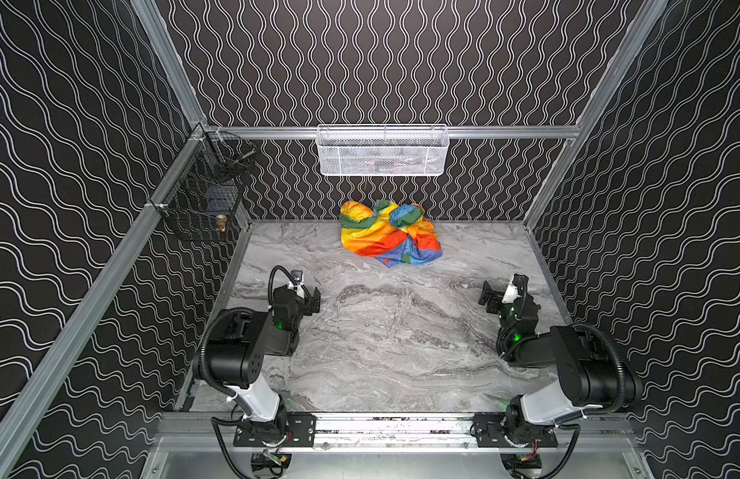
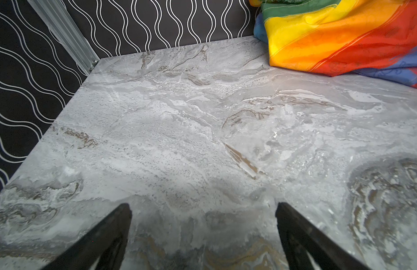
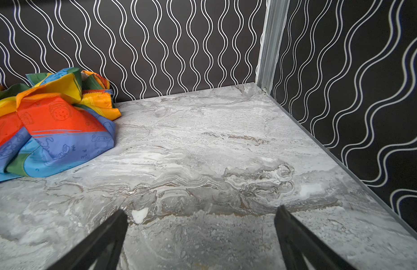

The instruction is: Zip up the jacket

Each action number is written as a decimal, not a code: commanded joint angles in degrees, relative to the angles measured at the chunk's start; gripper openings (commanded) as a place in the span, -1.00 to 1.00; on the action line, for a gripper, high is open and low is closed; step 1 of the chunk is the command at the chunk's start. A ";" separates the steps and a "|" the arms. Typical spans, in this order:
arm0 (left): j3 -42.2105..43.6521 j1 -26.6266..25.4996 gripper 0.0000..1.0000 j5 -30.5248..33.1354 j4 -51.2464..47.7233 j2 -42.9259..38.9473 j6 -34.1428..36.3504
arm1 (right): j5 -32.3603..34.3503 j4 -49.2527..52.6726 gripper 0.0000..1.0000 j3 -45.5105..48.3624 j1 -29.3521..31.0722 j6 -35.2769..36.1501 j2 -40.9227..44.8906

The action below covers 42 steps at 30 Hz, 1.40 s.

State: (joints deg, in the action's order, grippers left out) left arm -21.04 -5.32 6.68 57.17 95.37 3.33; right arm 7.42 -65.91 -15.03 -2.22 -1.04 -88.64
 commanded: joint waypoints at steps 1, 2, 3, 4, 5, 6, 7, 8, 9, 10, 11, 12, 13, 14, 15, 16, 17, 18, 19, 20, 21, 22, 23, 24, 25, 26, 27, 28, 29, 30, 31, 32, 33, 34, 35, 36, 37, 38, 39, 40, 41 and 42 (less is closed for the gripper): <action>0.28 -0.28 0.98 1.58 2.55 -0.32 1.29 | -0.21 -2.12 0.98 0.04 0.10 0.22 0.20; 0.18 -0.22 0.98 1.58 2.35 -0.35 1.18 | -0.16 -2.12 0.99 0.06 0.09 0.25 0.22; 0.19 -0.25 0.98 1.52 2.38 -0.34 1.23 | -0.20 -2.12 0.99 0.00 0.11 0.25 0.21; 0.16 -0.26 0.98 1.58 2.51 -0.36 1.20 | -0.21 -2.13 0.98 -0.05 0.11 0.25 0.22; 0.21 -0.22 0.98 1.50 2.25 -0.36 1.19 | -0.17 -2.12 0.98 0.01 0.04 0.27 0.15; 0.21 -0.21 0.98 1.49 2.34 -0.32 1.23 | -0.21 -2.07 0.99 0.02 0.02 0.25 0.17; 0.14 -0.21 0.98 1.49 2.34 -0.36 1.19 | -0.16 -2.10 0.98 -0.01 0.11 0.24 0.19; 0.17 -0.23 0.98 1.50 2.34 -0.36 1.16 | -0.16 -2.13 0.98 -0.05 0.10 0.25 0.15; 0.15 -0.22 0.98 1.51 2.34 -0.39 1.20 | -0.21 -2.14 0.99 -0.01 0.11 0.25 0.14; 0.18 -0.21 0.98 1.43 2.29 -0.30 1.16 | -0.18 -2.17 0.99 -0.04 0.11 0.25 0.21; 0.07 -0.21 0.97 1.50 2.31 -0.28 1.17 | -0.21 -2.12 0.99 0.00 0.11 0.25 0.21; 0.07 -0.21 0.98 1.47 2.26 -0.28 1.20 | -0.21 -2.13 0.99 -0.02 0.07 0.25 0.22; 0.11 -0.28 0.97 1.45 2.23 -0.28 1.19 | -0.14 -2.13 0.98 -0.02 0.06 0.24 0.18; -0.03 -0.24 0.98 1.47 2.10 -0.28 1.16 | -0.18 -2.14 0.99 0.00 0.08 0.24 0.15; -0.05 -0.22 0.98 1.44 2.15 -0.28 1.21 | -0.15 -2.12 0.98 0.00 0.11 0.25 0.21; 0.02 -0.21 0.98 1.47 2.13 -0.28 1.21 | -0.21 -2.12 0.99 -0.09 0.04 0.25 0.22; 0.03 -0.21 0.98 1.38 2.15 -0.28 1.15 | -0.14 -2.12 0.98 -0.04 0.10 0.27 0.16; -0.02 -0.21 0.98 1.37 2.12 -0.28 1.19 | -0.21 -2.12 0.98 0.00 0.11 0.25 0.21; -0.05 -0.21 0.98 1.41 2.06 -0.28 1.22 | -0.21 -2.17 0.99 0.00 0.06 0.29 0.25; 0.06 -0.24 0.98 1.41 2.11 -0.32 1.15 | -0.21 -2.19 0.99 0.00 0.09 0.25 0.31; 0.11 -0.22 0.98 1.41 2.22 -0.43 1.20 | -0.12 -2.40 0.99 0.16 0.06 0.33 0.27; 0.26 -0.27 0.98 1.45 2.42 -0.45 1.17 | -0.03 -2.54 0.99 0.22 0.11 0.41 0.30; 0.46 -0.35 0.98 1.89 2.89 -0.60 1.37 | 0.31 -2.85 0.99 0.32 0.04 0.42 0.40; 0.27 -0.55 0.98 3.15 2.22 -0.78 1.21 | 1.12 -3.08 0.98 0.50 0.11 0.16 0.80; -0.17 -0.70 0.98 4.21 0.82 -1.59 0.83 | 2.56 -1.95 0.98 0.40 0.07 -0.52 1.86; -0.89 -0.74 0.98 5.38 -1.88 -2.82 0.29 | 4.10 0.46 0.99 -0.15 0.11 -1.11 3.48; -2.07 -0.74 0.98 6.61 -5.11 -4.20 -0.20 | 5.66 4.64 0.99 -1.26 0.06 -1.85 5.40; -3.75 -0.74 0.97 8.54 -9.31 -5.33 -0.97 | 6.19 8.73 0.98 -2.51 0.11 -2.20 7.28; -5.06 -0.74 0.98 9.88 -12.15 -6.21 -1.41 | 6.65 12.14 0.98 -3.73 0.11 -2.23 8.93; -5.61 -0.74 0.98 10.19 -13.42 -7.05 -1.16 | 6.50 13.98 0.98 -4.40 0.11 -2.10 10.12; -6.20 -0.74 0.97 10.53 -15.42 -8.20 -1.25 | 6.49 15.15 0.98 -4.79 0.23 -1.83 11.59; -6.66 -0.82 0.98 11.53 -16.52 -9.31 -1.23 | 6.55 16.05 0.98 -5.08 0.36 -2.34 13.40; -7.09 -0.91 0.98 12.68 -17.82 -10.21 -1.58 | 6.44 17.27 0.99 -5.36 0.37 -3.60 15.23; -7.79 -0.92 0.98 14.27 -19.33 -11.56 -2.29 | 5.50 18.88 0.98 -5.89 0.37 -4.64 17.40; -8.41 -0.92 0.98 15.42 -20.49 -13.18 -3.44 | 4.35 21.37 0.98 -6.87 0.37 -5.48 19.46; -8.78 -0.92 0.98 15.50 -21.15 -14.81 -4.25 | 3.98 24.01 0.99 -7.98 0.36 -6.86 20.98; -9.22 -0.92 0.98 15.13 -22.00 -16.83 -5.11 | 4.88 27.63 0.99 -9.45 0.37 -9.75 22.78; -9.82 -0.92 0.98 14.16 -22.68 -18.94 -6.41 | 6.04 31.94 0.98 -11.17 0.37 -13.88 24.42; -10.34 -0.92 0.98 12.84 -23.25 -20.67 -7.44 | 7.04 35.42 0.98 -12.50 0.30 -16.27 25.55; -11.16 -0.92 0.98 11.56 -24.99 -22.89 -9.08 | 7.02 38.45 0.98 -14.31 0.28 -17.36 26.64; -12.83 -0.92 0.98 10.63 -28.63 -24.98 -11.87 | 5.34 41.17 0.98 -15.98 0.28 -17.44 27.33; -14.32 -0.94 0.98 10.46 -31.25 -26.49 -13.80 | 3.68 43.83 0.98 -17.73 0.25 -17.24 27.55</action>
State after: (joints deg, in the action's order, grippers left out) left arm -32.82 -6.24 18.76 32.42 72.03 -3.86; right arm 12.95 -34.37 -29.39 -1.93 -13.15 -62.33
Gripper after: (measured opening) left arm 0.988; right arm 0.992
